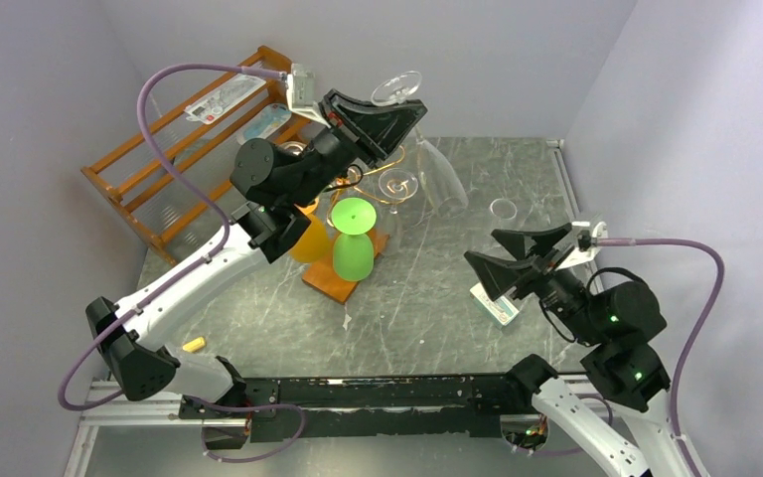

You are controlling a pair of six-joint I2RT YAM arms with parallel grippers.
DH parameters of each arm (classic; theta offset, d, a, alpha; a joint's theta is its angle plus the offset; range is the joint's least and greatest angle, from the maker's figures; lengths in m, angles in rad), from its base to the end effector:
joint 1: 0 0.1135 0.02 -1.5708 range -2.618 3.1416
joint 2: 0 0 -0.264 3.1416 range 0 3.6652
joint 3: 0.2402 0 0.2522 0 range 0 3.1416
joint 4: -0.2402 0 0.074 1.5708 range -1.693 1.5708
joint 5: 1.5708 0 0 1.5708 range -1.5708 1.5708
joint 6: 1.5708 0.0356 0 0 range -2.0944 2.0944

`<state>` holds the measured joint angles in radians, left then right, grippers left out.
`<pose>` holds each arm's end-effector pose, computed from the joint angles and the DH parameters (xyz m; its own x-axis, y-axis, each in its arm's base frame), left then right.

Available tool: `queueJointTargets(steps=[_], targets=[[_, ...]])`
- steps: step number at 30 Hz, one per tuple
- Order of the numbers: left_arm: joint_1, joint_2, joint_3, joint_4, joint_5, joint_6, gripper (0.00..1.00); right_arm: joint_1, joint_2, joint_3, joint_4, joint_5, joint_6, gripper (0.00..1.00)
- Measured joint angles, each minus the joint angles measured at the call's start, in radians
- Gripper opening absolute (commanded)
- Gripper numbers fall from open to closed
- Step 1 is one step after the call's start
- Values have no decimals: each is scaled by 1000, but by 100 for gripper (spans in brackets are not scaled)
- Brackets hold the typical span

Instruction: Place the wine glass upside down on the wine glass rack

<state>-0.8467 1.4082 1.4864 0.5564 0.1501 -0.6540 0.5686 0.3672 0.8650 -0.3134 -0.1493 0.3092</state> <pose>0.1979 -0.2318 0.5177 -0.1874 -0.6961 -0.6931 0.8901 0.1781 -0.4196 0.0541 0.0408 0.3980 -0.0523 0.3237 -0.9447 -0.6716 0.6887 0.2732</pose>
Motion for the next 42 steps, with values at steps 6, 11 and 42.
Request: queueJointTargets(steps=[6, 11, 42], targets=[[0, -22, -10, -47, 116, 154, 5, 0, 34, 101, 44, 8, 3, 88], [0, -23, -10, -72, 267, 205, 5, 0, 118, 143, 159, -18, 23, 88], [8, -51, -111, -23, 613, 130, 5, 3, 484, 182, 489, -465, 111, 21]])
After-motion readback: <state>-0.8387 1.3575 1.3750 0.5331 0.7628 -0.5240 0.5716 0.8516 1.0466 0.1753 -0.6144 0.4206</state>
